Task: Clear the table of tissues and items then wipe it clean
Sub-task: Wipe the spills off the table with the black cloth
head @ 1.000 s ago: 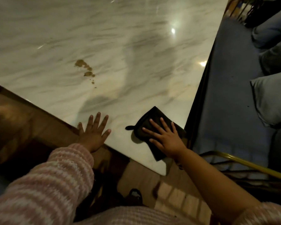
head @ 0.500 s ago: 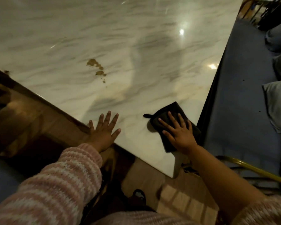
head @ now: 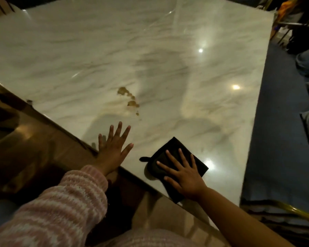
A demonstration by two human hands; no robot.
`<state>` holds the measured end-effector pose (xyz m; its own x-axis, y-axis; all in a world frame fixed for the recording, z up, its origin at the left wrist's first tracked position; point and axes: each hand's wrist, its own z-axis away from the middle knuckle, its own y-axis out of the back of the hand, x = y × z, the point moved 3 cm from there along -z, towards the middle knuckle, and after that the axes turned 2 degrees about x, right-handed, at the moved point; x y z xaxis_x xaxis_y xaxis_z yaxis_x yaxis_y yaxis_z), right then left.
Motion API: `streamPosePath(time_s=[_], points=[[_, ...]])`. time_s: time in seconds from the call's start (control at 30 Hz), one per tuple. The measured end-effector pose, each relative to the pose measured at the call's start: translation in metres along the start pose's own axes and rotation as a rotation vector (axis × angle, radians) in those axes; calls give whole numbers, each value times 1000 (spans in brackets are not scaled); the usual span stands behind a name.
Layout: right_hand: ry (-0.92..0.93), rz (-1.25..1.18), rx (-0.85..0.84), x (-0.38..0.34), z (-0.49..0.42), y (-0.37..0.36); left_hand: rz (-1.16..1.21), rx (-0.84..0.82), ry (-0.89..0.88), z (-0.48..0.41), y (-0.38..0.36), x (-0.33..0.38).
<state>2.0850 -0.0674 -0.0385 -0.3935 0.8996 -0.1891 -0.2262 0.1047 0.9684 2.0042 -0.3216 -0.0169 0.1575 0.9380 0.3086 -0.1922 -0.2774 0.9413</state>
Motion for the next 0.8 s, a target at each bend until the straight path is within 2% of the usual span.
streamPosePath(time_s=[0.2,0.43,0.53,0.67,0.8], points=[[-89,-39,17,-57,-123,9,-57,33,-83,-64,56,-79],[-384,-135,108,-86,-260,29,-48,24,-99,-114,86,-155],[-429,-136,100,-93,-265,28,-9,-36,-103,-123,83,-167],[-358,-72,67,-92,-217,16,-12,-81,-130,-130,80,-165],[-571,-96,108,-57,-191,22,-65,-105,-155,-138,75,-178]])
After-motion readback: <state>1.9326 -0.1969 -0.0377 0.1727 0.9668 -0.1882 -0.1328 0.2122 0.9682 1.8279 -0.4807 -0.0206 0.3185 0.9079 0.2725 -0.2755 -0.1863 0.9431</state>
